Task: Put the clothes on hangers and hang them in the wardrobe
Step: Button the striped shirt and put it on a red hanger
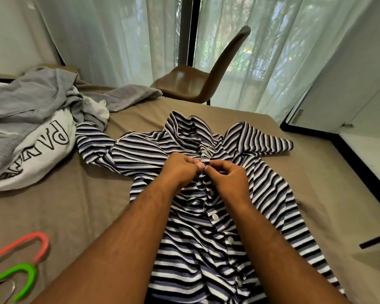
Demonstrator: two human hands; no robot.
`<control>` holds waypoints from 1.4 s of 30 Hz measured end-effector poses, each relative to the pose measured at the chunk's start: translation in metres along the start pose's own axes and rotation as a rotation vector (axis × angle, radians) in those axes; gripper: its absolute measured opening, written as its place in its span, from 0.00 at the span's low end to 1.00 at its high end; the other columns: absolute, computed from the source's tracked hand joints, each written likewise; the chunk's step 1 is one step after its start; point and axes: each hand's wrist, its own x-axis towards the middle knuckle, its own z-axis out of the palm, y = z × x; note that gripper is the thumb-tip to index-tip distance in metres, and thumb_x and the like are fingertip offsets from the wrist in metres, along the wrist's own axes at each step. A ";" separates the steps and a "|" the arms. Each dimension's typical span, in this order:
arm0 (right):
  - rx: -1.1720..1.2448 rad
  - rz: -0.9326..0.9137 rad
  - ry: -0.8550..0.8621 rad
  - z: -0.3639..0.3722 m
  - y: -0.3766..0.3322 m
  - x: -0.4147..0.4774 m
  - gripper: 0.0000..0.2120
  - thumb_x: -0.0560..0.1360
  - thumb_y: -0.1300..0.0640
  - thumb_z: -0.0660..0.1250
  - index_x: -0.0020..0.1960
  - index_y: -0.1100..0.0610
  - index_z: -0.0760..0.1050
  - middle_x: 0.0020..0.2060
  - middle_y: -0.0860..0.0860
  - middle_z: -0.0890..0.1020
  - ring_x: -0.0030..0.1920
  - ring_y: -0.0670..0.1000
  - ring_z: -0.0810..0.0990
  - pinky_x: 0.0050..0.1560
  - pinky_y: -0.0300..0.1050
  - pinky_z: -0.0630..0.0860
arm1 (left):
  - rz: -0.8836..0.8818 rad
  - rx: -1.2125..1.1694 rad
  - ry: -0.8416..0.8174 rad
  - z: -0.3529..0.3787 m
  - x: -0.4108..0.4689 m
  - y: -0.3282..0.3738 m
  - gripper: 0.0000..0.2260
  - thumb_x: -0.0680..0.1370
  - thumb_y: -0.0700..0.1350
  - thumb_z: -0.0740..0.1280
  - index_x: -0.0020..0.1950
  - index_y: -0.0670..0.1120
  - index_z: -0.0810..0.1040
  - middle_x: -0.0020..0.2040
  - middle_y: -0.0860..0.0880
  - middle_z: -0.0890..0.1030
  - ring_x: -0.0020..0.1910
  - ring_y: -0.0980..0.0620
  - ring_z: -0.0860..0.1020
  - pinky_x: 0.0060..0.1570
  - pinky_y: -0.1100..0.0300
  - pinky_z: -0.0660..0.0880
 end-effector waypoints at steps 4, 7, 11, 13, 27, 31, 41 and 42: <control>0.025 -0.034 -0.047 -0.001 -0.002 -0.003 0.04 0.77 0.58 0.73 0.47 0.50 0.86 0.39 0.45 0.87 0.41 0.44 0.86 0.43 0.40 0.81 | 0.015 0.014 0.005 0.000 0.001 -0.003 0.05 0.78 0.42 0.72 0.43 0.44 0.85 0.39 0.45 0.85 0.37 0.53 0.80 0.38 0.62 0.75; 0.045 -0.035 -0.057 -0.003 -0.002 -0.003 0.08 0.79 0.58 0.69 0.44 0.53 0.86 0.30 0.45 0.83 0.32 0.41 0.79 0.33 0.35 0.74 | 0.029 0.025 0.012 -0.002 0.003 -0.005 0.04 0.77 0.42 0.73 0.44 0.43 0.85 0.39 0.45 0.85 0.37 0.52 0.80 0.38 0.62 0.76; 0.080 -0.032 -0.107 -0.012 -0.001 0.000 0.04 0.77 0.59 0.73 0.49 0.57 0.86 0.38 0.48 0.87 0.35 0.41 0.83 0.34 0.32 0.75 | 0.054 -0.022 -0.058 -0.006 -0.003 -0.001 0.03 0.79 0.37 0.71 0.47 0.39 0.84 0.38 0.44 0.84 0.29 0.59 0.80 0.28 0.69 0.74; 0.088 -0.040 -0.118 -0.013 -0.001 0.000 0.05 0.75 0.59 0.75 0.50 0.58 0.86 0.41 0.50 0.88 0.38 0.43 0.85 0.37 0.33 0.76 | 0.051 -0.046 -0.061 -0.007 -0.005 0.002 0.05 0.80 0.39 0.70 0.50 0.37 0.83 0.42 0.41 0.85 0.31 0.57 0.80 0.29 0.69 0.76; -0.295 -0.218 0.135 0.002 0.005 -0.002 0.03 0.74 0.51 0.76 0.44 0.50 0.85 0.36 0.43 0.85 0.38 0.40 0.83 0.44 0.42 0.84 | 0.247 0.265 0.139 0.002 0.002 -0.003 0.02 0.75 0.47 0.76 0.44 0.49 0.87 0.37 0.55 0.85 0.38 0.60 0.82 0.40 0.69 0.77; 0.000 0.033 0.076 0.002 0.007 0.008 0.05 0.75 0.54 0.73 0.42 0.54 0.84 0.35 0.49 0.86 0.36 0.49 0.85 0.41 0.49 0.84 | 0.322 0.314 0.158 0.008 0.002 -0.001 0.01 0.76 0.47 0.75 0.45 0.50 0.86 0.36 0.58 0.82 0.36 0.65 0.78 0.35 0.76 0.69; -0.084 -0.090 0.077 -0.001 0.015 0.005 0.05 0.76 0.55 0.72 0.42 0.55 0.82 0.36 0.49 0.83 0.36 0.48 0.81 0.38 0.43 0.78 | 0.333 0.317 0.104 0.013 0.003 -0.004 0.04 0.76 0.42 0.75 0.46 0.50 0.83 0.40 0.52 0.84 0.39 0.56 0.82 0.42 0.67 0.77; -0.325 -0.264 0.125 -0.001 0.018 0.002 0.05 0.75 0.54 0.72 0.42 0.53 0.80 0.36 0.47 0.82 0.37 0.46 0.80 0.39 0.40 0.78 | 0.346 0.367 0.110 0.014 0.002 -0.004 0.03 0.76 0.42 0.74 0.48 0.49 0.84 0.41 0.52 0.84 0.39 0.59 0.81 0.40 0.72 0.74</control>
